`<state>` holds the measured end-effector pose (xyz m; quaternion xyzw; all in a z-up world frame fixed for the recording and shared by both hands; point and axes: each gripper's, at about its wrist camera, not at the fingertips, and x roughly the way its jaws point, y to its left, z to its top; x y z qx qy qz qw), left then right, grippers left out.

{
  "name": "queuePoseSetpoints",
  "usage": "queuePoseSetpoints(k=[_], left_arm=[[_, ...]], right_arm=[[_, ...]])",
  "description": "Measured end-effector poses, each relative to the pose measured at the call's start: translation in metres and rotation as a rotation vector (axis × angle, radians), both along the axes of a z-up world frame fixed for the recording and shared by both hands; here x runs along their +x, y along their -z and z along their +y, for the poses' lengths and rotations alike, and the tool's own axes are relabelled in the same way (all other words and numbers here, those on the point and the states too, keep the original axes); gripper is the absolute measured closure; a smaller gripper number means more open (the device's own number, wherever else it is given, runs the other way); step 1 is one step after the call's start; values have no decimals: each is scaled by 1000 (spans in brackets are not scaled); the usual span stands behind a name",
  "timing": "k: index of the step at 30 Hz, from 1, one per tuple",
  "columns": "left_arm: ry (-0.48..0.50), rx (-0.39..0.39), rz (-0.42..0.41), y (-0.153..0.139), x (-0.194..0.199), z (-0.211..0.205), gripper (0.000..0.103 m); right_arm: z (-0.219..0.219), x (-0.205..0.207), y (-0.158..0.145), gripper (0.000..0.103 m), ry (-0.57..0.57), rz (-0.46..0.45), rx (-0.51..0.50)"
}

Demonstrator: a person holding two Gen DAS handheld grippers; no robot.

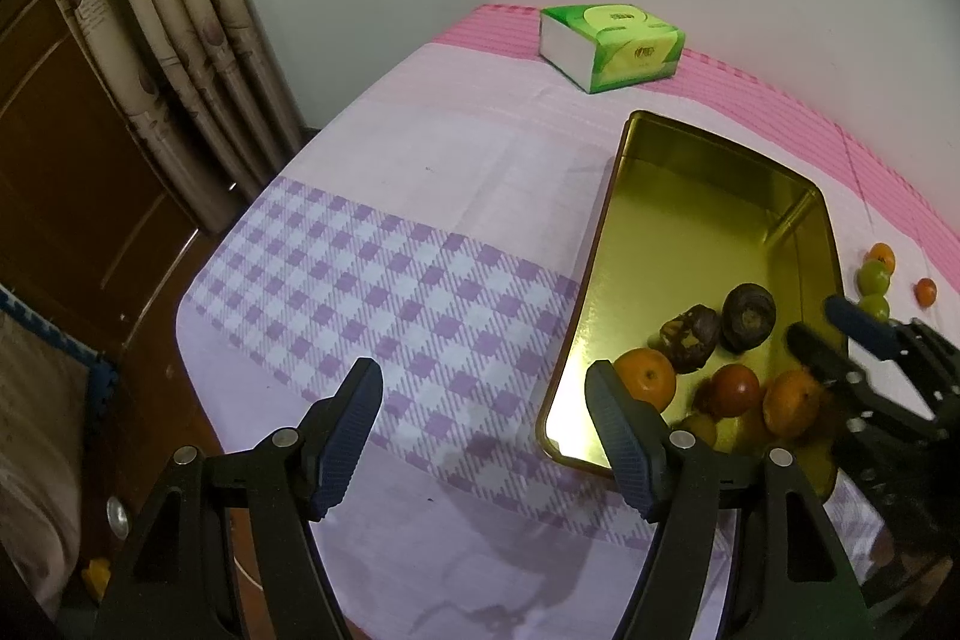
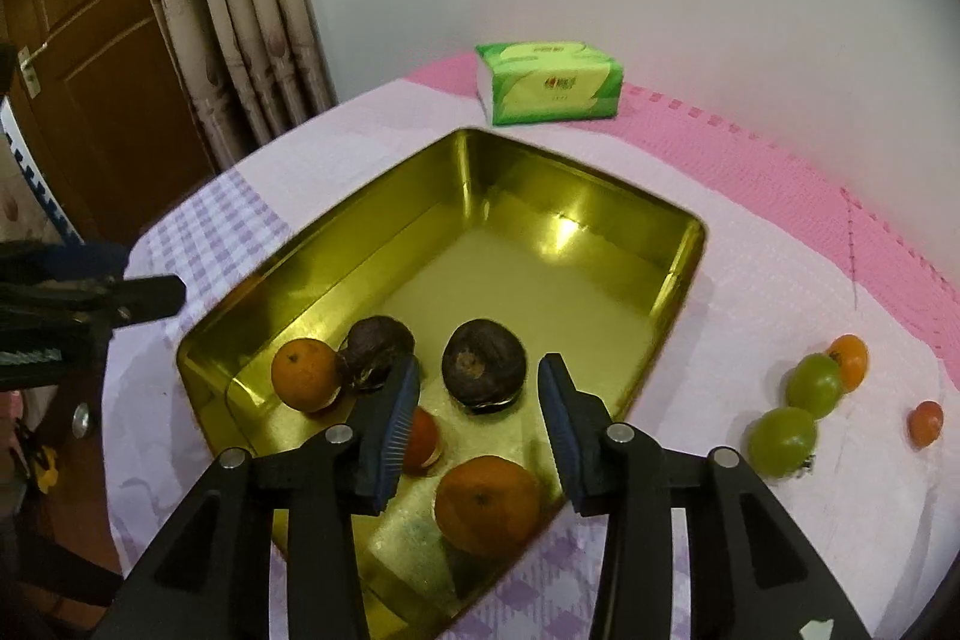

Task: Organize fruits
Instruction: 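Carry the red tomato into the tin tray and open the right tool, then grasp the orange-red tomato with the right tool while the left tool moves to the green tomatoes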

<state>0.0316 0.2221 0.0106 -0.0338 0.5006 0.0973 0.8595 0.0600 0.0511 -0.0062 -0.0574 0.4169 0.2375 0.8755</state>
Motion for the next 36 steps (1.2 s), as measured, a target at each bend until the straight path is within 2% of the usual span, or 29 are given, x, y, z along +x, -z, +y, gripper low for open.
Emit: queuePoseSetpoints(k=[4, 7, 16, 22, 30, 34, 36], left_arm=[[0, 2, 1, -1, 0, 0, 32], [0, 2, 1, -1, 0, 0, 32], [7, 12, 9, 0, 1, -1, 32], [34, 8, -1, 0, 0, -7, 32], [100, -29, -4, -4, 6, -37, 32], [161, -38, -7, -7, 15, -67, 32], [191, -41, -7, -8, 21, -83, 32]], right_arm=[[-24, -5, -9, 64, 39, -25, -4], [-51, -7, -7, 64, 102, -38, -50], [-176, 3, 12, 64, 374, 7, -109], [-236, 11, 32, 64, 500, 57, -55], [-257, 37, 45, 64, 554, 59, -42], [-267, 48, 48, 57, 559, 47, -55], [-270, 54, 51, 57, 557, 48, -52]])
